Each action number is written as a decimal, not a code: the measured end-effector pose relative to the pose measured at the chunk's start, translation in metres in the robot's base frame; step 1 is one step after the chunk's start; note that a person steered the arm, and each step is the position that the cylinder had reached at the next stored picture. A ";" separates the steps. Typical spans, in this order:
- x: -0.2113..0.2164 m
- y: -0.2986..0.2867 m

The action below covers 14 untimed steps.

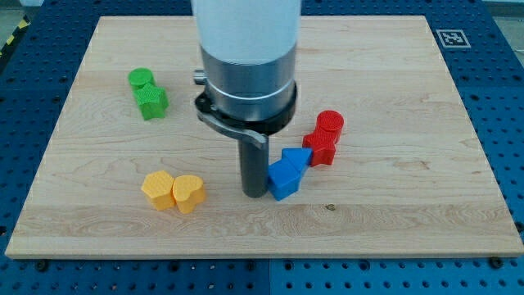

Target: Push the blue blocks below the red blocks

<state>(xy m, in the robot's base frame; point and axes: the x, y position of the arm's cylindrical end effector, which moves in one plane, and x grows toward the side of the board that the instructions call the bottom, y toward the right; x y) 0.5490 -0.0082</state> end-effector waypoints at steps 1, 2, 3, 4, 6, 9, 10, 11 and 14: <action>0.007 -0.001; -0.005 -0.049; -0.064 -0.049; -0.070 -0.001; -0.037 0.007; -0.068 0.019; -0.031 0.043; -0.025 0.043; 0.002 0.028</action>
<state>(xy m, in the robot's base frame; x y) 0.5514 0.0197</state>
